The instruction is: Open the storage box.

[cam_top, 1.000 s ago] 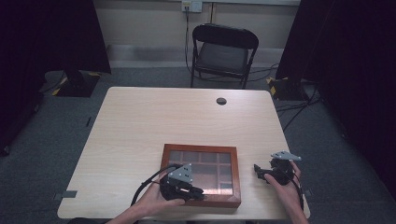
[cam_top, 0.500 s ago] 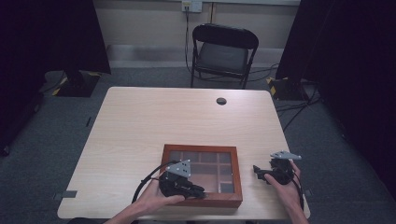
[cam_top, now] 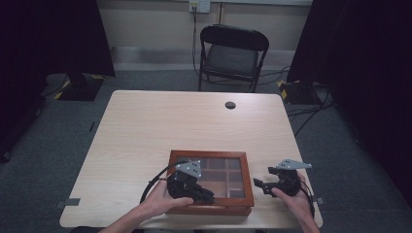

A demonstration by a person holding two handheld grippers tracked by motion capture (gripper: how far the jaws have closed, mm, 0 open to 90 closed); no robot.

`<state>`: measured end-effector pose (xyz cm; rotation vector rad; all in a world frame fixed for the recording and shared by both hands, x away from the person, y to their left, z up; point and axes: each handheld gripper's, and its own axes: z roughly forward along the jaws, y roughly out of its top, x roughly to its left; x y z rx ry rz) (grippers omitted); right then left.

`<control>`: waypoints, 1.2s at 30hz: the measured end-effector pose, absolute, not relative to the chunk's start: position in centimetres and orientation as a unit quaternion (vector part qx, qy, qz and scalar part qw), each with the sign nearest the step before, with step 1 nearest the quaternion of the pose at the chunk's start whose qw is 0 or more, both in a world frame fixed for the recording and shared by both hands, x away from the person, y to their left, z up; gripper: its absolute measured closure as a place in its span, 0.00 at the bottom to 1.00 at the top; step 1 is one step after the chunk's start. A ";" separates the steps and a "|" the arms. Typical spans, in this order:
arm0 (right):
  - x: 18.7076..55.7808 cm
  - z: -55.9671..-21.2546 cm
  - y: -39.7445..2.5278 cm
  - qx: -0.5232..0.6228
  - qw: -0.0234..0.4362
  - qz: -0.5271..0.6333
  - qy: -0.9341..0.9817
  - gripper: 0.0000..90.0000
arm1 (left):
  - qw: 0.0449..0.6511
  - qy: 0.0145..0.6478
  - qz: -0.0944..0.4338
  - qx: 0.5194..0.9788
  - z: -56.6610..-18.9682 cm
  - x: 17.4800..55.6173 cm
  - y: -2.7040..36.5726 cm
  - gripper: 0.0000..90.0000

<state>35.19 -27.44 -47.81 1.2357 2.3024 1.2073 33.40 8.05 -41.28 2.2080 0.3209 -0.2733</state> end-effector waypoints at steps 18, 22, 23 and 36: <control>34.2 -46.8 -26.3 0.367 0.097 0.447 0.810 0.22 | 0.445 0.115 -0.112 0.881 -41.3 33.1 8.2 0.77; 34.2 -46.7 -26.3 0.371 0.099 0.452 0.805 0.22 | 0.444 0.113 -0.099 0.883 -41.0 32.9 8.5 0.63; 34.2 -46.7 -26.3 0.372 0.099 0.453 0.804 0.22 | 0.437 0.114 -0.090 0.888 -41.0 32.8 8.6 0.55; 34.2 -46.3 -26.4 0.379 0.101 0.468 0.792 0.22 | 0.477 0.142 -0.057 0.865 -40.6 31.9 12.7 0.34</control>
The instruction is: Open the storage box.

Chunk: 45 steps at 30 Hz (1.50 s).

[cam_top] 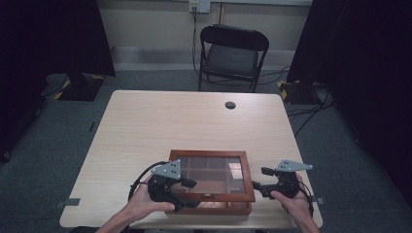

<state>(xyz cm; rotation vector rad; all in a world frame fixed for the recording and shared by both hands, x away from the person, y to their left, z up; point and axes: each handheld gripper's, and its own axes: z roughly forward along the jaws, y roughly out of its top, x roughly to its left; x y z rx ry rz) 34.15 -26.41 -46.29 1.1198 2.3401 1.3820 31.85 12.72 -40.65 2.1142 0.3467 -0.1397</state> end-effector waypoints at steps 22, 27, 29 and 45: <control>34.1 -44.4 -27.2 0.394 0.147 0.498 0.758 0.22 | 0.522 0.190 0.024 0.831 -41.6 32.0 15.7 0.24; 34.6 -43.3 -29.1 0.418 0.165 0.522 0.725 0.18 | 0.531 0.213 -0.010 0.820 -42.2 33.2 16.1 0.26; 34.7 -44.2 -28.8 0.413 0.150 0.509 0.740 0.18 | 0.527 0.206 -0.027 0.824 -42.6 33.3 15.6 0.31; 35.0 -46.2 -27.3 0.419 0.119 0.469 0.768 0.19 | 0.457 0.106 -0.067 0.880 -43.4 31.2 8.7 0.76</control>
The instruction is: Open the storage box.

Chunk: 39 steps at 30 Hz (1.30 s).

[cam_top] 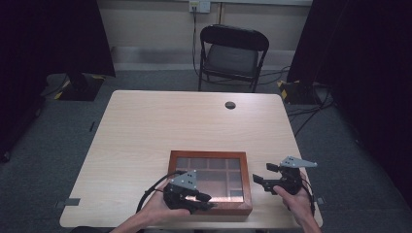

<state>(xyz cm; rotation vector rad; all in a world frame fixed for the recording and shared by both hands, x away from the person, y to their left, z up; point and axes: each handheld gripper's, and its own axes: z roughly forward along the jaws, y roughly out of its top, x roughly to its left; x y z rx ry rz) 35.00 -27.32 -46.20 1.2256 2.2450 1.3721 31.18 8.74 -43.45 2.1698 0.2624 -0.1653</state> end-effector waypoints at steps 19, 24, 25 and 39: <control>35.0 -46.5 -27.0 0.413 0.113 0.462 0.777 0.19 | 0.420 0.088 -0.009 0.903 -43.7 30.7 8.2 0.90; 34.9 -46.5 -26.9 0.413 0.111 0.458 0.779 0.19 | 0.415 0.090 -0.011 0.905 -43.6 30.8 8.2 0.91; 34.9 -46.6 -26.8 0.410 0.111 0.457 0.782 0.19 | 0.419 0.088 -0.013 0.904 -43.6 30.9 8.2 0.91; 34.5 -46.9 -26.5 0.391 0.100 0.434 0.805 0.20 | 0.452 0.112 -0.070 0.882 -42.0 32.2 9.0 0.91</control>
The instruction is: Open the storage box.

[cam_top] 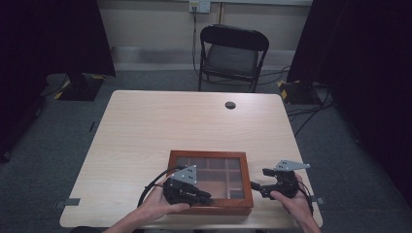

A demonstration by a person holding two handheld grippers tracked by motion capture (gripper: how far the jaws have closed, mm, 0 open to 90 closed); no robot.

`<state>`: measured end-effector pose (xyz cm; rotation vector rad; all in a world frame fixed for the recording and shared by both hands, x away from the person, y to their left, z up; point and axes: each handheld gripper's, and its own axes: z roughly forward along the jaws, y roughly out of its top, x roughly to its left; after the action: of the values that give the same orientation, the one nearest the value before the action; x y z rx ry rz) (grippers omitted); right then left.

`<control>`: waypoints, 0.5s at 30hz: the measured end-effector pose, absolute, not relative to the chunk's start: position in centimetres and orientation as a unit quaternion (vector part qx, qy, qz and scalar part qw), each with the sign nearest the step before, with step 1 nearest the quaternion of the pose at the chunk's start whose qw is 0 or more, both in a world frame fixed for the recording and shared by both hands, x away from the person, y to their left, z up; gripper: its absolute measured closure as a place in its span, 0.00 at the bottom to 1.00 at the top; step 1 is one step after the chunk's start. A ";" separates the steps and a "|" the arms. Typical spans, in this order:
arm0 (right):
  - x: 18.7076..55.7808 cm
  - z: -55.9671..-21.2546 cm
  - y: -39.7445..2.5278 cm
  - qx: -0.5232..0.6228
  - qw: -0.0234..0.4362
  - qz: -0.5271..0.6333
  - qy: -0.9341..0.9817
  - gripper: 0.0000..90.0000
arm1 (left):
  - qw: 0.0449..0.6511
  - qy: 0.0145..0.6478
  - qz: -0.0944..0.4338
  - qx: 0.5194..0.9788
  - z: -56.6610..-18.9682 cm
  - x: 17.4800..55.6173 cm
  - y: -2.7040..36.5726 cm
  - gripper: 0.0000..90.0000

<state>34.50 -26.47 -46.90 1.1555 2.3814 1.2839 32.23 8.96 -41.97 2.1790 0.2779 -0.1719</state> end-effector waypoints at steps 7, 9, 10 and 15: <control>34.3 -46.9 -26.2 0.368 0.088 0.432 0.819 0.19 | 0.449 0.116 -0.090 0.881 -40.8 33.0 9.1 0.91; 34.1 -46.6 -26.1 0.359 0.089 0.438 0.820 0.19 | 0.448 0.115 -0.094 0.882 -40.7 33.1 9.2 0.91; 34.0 -46.5 -26.0 0.353 0.087 0.444 0.819 0.19 | 0.444 0.116 -0.091 0.884 -40.3 33.2 9.2 0.91; 33.7 -46.2 -25.7 0.343 0.086 0.454 0.818 0.20 | 0.447 0.115 -0.098 0.882 -39.9 33.5 9.3 0.91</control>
<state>33.72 -25.66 -46.17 1.0209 2.4384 1.3517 33.51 9.31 -39.91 2.1834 0.2854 -0.2428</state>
